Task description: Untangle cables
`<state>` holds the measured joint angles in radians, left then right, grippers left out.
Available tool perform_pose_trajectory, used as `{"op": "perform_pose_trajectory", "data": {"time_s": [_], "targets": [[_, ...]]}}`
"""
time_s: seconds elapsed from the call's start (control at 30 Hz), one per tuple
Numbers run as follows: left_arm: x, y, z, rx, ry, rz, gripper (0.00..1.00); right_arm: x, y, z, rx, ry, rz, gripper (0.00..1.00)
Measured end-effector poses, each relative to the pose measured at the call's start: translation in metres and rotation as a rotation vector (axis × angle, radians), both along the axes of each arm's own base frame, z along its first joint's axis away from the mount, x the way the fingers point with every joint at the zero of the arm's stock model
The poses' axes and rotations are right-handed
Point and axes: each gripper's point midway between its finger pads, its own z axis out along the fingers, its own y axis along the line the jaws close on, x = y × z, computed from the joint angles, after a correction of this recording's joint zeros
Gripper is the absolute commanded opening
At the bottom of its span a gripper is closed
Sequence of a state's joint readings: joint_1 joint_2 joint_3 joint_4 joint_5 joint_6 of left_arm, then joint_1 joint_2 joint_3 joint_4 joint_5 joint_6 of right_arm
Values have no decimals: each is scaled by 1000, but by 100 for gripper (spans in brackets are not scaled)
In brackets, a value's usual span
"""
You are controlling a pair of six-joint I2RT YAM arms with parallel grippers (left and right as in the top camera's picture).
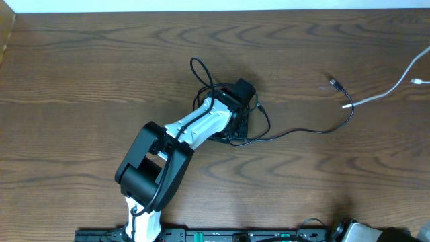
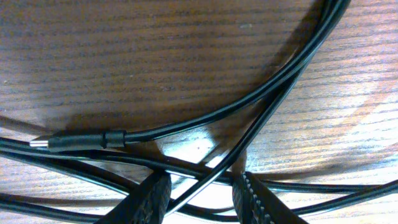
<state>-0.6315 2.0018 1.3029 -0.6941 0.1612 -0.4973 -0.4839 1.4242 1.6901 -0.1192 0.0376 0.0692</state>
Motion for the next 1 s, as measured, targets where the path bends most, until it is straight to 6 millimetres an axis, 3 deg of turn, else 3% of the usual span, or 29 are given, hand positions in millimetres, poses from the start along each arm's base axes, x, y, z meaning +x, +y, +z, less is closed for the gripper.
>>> {"op": "perform_pose_trajectory", "data": {"time_s": [0.13,0.23,0.33,0.37,0.47,0.63,0.7,0.83,1.0], "targets": [[0,0,0,0,0,0,39,12,29,7,-51,-8,178,1],[0,0,0,0,0,0,39,20,55,1,-76,31,334,1],[0,0,0,0,1,0,39,24,78,-30,-46,149,475,1],[0,0,0,1,0,0,39,24,82,-49,-12,219,499,1],[0,0,0,1,1,0,39,22,74,-76,46,316,453,1],[-1,1,0,6,3,1,39,13,30,-121,121,476,202,2],[-1,1,0,6,3,1,39,9,20,-134,141,523,146,11],[-1,2,0,7,3,1,39,-2,23,-159,189,626,138,34],[-1,2,0,7,3,1,39,-27,49,-208,328,820,223,32]]}}
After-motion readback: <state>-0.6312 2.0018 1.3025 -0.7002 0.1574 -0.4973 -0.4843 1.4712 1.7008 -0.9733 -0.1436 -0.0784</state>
